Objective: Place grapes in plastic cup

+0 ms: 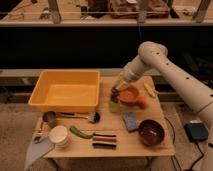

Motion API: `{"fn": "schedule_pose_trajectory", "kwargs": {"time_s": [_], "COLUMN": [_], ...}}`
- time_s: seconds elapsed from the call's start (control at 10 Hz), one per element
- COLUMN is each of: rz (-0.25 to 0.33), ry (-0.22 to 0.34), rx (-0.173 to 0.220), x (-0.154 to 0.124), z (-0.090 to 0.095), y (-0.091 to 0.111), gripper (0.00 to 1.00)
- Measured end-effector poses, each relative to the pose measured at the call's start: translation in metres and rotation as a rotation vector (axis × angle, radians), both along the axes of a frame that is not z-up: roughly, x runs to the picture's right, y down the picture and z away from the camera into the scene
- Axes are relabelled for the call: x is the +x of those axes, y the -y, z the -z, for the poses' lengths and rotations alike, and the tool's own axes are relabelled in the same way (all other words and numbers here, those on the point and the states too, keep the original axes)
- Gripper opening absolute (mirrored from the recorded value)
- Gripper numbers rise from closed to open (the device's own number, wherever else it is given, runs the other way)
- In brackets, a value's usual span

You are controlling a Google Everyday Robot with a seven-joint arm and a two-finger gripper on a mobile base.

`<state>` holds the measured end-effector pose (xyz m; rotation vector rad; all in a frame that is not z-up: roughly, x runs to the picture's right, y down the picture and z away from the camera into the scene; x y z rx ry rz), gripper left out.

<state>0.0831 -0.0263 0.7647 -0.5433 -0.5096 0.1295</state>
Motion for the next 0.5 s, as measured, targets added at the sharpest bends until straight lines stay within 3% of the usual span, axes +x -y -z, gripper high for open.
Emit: {"fn": "schedule_pose_trajectory", "kwargs": {"time_s": [0.5], "rz": [-0.030], "ry": [-0.001], "rx": [-0.003], "x": [0.0076], "z": [0.0022], "y": [-0.0005], "gripper": [0.80]}}
